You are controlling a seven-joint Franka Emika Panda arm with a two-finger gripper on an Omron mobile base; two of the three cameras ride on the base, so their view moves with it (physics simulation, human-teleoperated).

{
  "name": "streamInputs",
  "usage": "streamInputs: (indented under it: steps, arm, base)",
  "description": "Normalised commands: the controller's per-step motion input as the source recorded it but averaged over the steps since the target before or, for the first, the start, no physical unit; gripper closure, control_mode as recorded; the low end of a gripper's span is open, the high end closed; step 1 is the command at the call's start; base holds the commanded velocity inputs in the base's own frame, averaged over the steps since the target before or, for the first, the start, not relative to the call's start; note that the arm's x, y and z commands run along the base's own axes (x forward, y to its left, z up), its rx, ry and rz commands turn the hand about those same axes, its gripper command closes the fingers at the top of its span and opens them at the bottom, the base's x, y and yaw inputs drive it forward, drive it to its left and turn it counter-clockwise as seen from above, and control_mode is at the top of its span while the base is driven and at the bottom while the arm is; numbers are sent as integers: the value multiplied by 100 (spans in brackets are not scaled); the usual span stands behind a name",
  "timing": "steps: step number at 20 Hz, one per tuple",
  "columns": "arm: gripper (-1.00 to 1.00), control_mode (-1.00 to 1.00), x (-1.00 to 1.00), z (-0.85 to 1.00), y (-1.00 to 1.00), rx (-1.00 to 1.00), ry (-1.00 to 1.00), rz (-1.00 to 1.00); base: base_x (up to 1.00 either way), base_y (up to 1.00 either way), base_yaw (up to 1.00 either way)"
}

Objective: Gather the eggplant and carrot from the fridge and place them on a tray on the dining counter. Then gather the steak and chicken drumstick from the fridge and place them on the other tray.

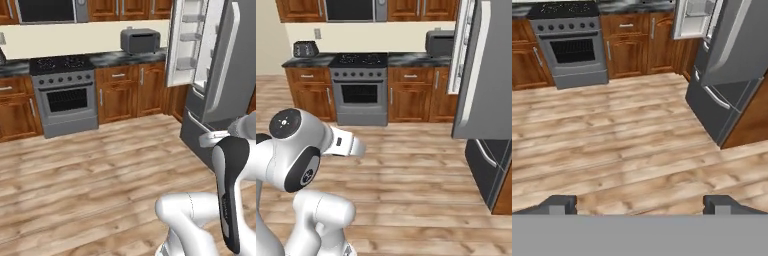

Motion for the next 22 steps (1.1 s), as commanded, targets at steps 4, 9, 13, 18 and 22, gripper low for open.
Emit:
streamInputs:
  steps: [4,9,13,18,22]
  arm:
    - [-100,100,0,0,0,0,0,0]
    - [-100,100,0,0,0,0,0,0]
    - [-100,100,0,0,0,0,0,0]
    - [-100,100,0,0,0,0,0,0]
    - [-100,100,0,0,0,0,0,0]
  base:
    - [93,28,-32]
    - [81,45,-35]
    - [73,47,-37]
    - [66,47,-38]
    - [59,44,-38]
